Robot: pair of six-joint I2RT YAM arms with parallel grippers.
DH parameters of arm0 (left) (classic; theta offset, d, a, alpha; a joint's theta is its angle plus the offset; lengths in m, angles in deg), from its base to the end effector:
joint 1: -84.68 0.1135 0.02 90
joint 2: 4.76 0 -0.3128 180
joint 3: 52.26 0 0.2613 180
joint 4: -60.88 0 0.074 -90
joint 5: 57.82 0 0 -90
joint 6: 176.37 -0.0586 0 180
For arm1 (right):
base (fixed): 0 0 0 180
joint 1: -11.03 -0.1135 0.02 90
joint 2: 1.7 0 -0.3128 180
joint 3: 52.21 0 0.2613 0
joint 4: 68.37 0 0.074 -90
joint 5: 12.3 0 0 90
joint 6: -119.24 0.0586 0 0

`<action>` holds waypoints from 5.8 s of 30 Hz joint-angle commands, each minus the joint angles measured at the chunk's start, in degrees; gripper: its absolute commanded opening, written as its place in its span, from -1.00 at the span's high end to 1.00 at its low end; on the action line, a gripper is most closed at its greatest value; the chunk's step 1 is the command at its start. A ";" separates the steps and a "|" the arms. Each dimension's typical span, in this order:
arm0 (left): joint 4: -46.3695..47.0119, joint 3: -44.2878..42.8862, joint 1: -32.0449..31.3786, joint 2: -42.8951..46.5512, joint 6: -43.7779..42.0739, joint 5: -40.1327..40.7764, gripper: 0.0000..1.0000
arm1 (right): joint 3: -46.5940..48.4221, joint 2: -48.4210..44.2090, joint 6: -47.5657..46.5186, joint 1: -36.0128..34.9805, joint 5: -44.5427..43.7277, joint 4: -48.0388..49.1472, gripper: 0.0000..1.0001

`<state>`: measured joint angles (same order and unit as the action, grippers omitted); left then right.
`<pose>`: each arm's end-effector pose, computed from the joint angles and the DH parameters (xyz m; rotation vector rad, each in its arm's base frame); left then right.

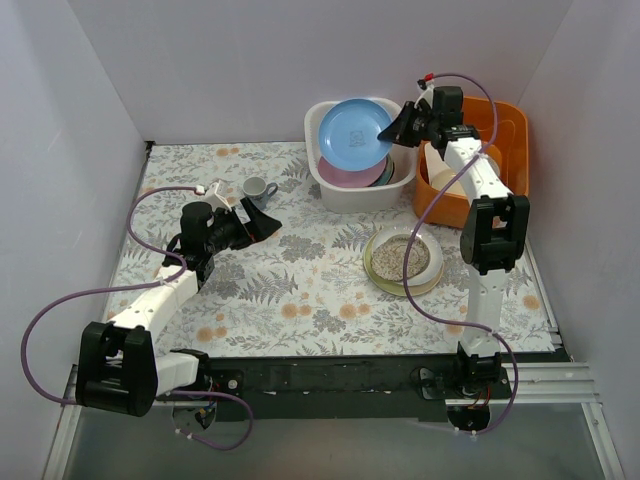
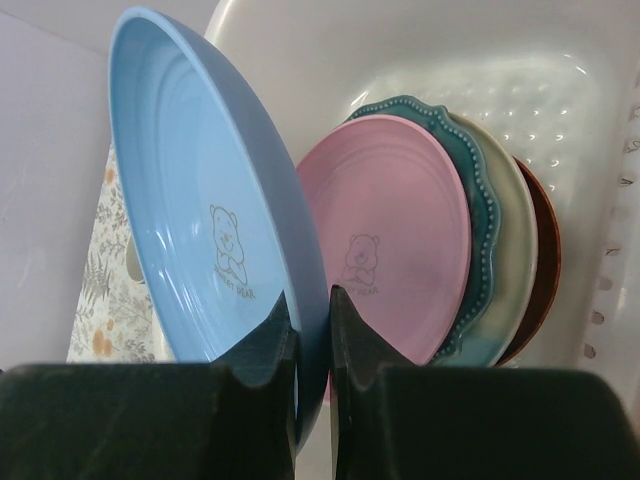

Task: Place the plates into the plastic bin on the countertop
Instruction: Place the plate in the plastic bin, then pick up the plate at the center of the board.

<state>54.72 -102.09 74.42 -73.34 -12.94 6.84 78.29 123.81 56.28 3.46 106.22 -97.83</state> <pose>0.2596 -0.0725 0.2672 -0.8911 2.0571 -1.3164 0.5675 0.1036 0.3389 0.0159 2.0518 0.8790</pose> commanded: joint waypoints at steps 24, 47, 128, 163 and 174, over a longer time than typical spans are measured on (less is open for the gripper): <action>3.26 -0.97 -0.20 -0.15 0.92 -4.01 -0.96 | -11.67 -13.01 -1.47 0.01 -3.73 8.71 -0.74; 5.98 -6.42 -8.45 -12.54 2.16 -6.12 -0.96 | -24.41 -21.97 -2.35 -0.07 -2.32 10.56 -0.76; 6.08 -27.26 -33.07 -33.92 4.71 -2.09 1.00 | -48.76 -42.63 -3.41 1.51 -0.13 10.65 -0.79; 11.69 -10.03 -15.58 -10.44 6.81 -3.57 1.00 | -49.81 -37.63 0.72 -6.48 6.90 15.66 -0.96; 12.22 -9.59 -15.49 -10.00 7.17 -3.93 1.00 | -50.96 -34.81 3.01 -9.65 9.01 20.05 -0.88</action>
<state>62.72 -111.92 58.75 -87.13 -6.40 3.99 27.58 88.51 58.51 -5.57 113.25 -81.61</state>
